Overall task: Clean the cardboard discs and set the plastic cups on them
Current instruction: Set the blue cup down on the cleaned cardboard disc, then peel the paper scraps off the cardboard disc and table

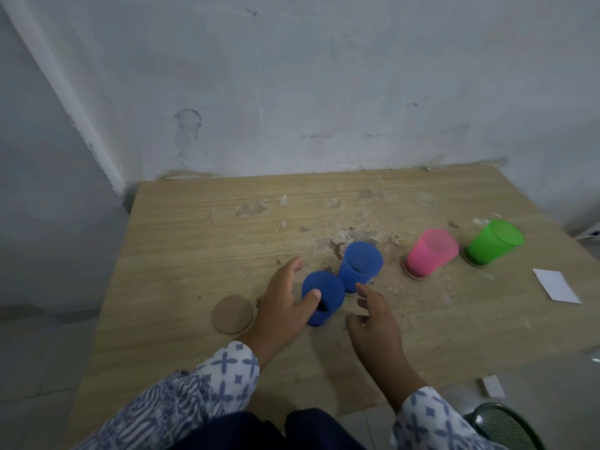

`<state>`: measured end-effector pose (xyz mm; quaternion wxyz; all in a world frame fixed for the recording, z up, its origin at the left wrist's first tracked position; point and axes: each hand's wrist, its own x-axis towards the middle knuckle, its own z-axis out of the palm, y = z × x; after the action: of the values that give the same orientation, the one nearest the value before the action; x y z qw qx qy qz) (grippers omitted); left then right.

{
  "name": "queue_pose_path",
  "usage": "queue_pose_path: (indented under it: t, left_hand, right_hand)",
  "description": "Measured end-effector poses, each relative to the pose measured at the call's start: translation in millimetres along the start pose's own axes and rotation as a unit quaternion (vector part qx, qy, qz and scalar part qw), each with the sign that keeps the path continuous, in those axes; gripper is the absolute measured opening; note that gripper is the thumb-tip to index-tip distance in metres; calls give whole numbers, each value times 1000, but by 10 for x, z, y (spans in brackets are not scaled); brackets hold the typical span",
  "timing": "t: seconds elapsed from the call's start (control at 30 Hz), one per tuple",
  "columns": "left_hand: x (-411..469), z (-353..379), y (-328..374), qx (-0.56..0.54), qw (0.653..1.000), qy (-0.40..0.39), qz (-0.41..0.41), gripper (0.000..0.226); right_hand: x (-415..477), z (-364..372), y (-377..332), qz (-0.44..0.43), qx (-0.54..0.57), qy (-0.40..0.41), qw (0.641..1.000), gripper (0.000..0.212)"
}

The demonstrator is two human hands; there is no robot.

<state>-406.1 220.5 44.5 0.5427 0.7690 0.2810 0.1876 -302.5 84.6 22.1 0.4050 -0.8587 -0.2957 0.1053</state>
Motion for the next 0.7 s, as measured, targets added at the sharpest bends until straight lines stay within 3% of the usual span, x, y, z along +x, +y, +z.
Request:
queue_pose_path:
  t: [0.23,0.4,0.7]
  left_hand:
    - [93,162,412,53,992,18,116,47]
    - [218,537,774,54,977,-17,205,39]
    - [535,1903,1166,67,958,-156,229,34]
  right_hand:
    - [84,-251,-137,-79,31,99,992,32]
    - [204,-570,-87,-123,61,182,974,24]
    - [595,-1347,830,-48,55,218,973,27]
